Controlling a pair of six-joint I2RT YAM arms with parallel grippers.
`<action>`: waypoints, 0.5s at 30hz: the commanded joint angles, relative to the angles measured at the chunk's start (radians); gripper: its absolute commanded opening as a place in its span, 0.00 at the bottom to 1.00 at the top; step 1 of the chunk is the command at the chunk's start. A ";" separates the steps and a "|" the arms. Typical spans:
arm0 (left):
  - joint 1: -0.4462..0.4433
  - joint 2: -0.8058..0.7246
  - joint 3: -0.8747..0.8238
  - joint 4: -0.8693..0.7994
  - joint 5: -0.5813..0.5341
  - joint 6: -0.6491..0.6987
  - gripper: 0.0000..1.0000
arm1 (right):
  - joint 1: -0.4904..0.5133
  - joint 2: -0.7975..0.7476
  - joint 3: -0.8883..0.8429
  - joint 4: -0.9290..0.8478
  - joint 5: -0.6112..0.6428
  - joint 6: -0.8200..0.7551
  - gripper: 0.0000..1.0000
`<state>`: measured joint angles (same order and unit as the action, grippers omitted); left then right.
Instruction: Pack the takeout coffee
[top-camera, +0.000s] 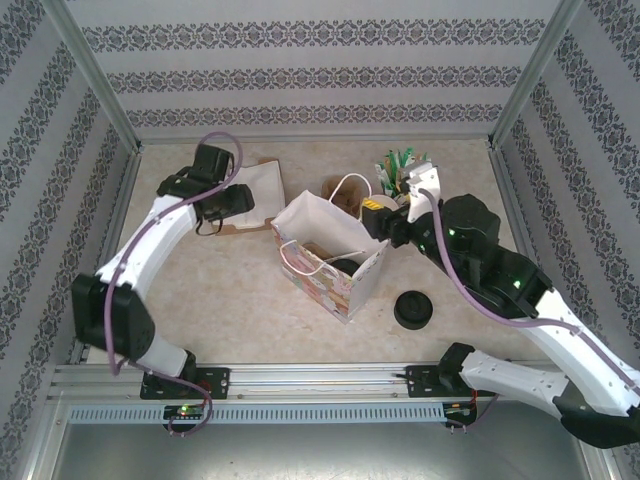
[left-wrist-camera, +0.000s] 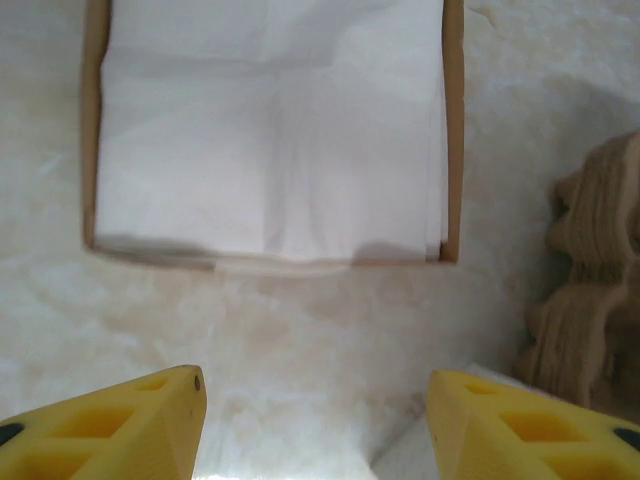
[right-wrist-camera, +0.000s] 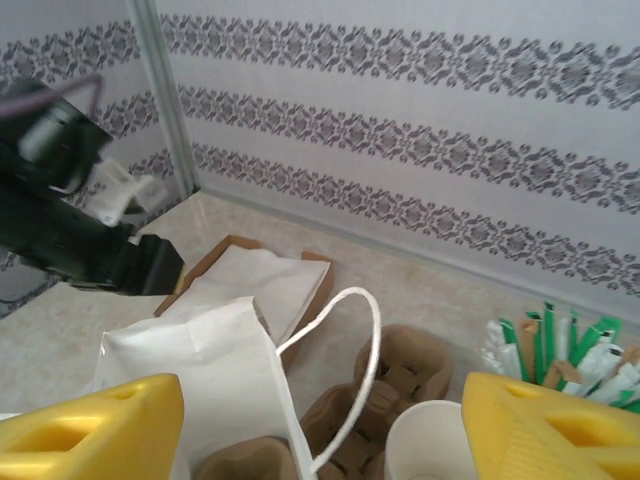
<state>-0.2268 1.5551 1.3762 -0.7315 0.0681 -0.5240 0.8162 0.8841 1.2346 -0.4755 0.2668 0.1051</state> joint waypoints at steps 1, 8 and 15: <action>0.015 0.107 0.065 0.101 -0.009 0.040 0.62 | 0.012 -0.026 -0.046 -0.039 0.065 0.013 0.73; 0.037 0.404 0.331 -0.005 -0.064 0.085 0.64 | 0.012 -0.091 -0.086 -0.070 0.070 0.034 0.74; 0.038 0.579 0.511 -0.104 -0.146 0.132 0.65 | 0.011 -0.103 -0.098 -0.084 0.059 0.044 0.74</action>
<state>-0.1963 2.0968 1.8221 -0.7364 -0.0120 -0.4374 0.8162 0.7879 1.1515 -0.5503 0.3099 0.1291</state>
